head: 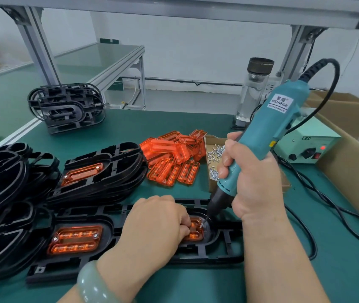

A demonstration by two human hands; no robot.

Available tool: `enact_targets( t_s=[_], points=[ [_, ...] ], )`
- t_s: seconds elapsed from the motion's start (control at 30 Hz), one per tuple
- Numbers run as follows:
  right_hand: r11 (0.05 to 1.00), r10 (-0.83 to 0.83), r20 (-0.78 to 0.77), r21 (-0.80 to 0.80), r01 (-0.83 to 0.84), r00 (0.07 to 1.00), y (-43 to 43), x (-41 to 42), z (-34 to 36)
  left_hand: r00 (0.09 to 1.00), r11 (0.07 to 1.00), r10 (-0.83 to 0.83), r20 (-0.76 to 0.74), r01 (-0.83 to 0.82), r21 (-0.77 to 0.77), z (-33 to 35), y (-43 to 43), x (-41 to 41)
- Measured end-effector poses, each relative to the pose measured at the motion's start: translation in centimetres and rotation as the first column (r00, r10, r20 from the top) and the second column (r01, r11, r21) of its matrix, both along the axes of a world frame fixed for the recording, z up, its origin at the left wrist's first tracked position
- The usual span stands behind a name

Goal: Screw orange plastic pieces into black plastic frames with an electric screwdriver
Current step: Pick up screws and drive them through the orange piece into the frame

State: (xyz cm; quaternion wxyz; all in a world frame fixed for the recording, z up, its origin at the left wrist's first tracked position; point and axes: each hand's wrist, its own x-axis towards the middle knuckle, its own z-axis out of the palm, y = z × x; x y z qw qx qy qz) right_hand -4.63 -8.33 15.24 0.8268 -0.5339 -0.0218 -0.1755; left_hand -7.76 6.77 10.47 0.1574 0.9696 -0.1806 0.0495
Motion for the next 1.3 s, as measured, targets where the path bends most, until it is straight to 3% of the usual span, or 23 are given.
enact_targets(
  t_s=[0.27, 0.6, 1.3],
  points=[
    [0.98, 0.159, 0.097, -0.132, -0.146, 0.982, 0.6, -0.3, -0.1, 1.0, 1.0, 0.001, 0.007, -0.001, 0.019, 0.1, 0.0, 0.0],
    [0.884, 0.452, 0.203, -0.231, -0.406, 0.869, 0.6, -1.1, -0.1, 1.0, 0.999, -0.014, -0.006, 0.014, 0.04, 0.3, 0.0, -0.1],
    [0.905, 0.397, 0.14, -0.225, -0.362, 0.907, 1.2, -0.9, 0.1, 1.0, 0.999, -0.013, -0.017, 0.014, 0.036, 0.3, 0.0, 0.0]
  ],
)
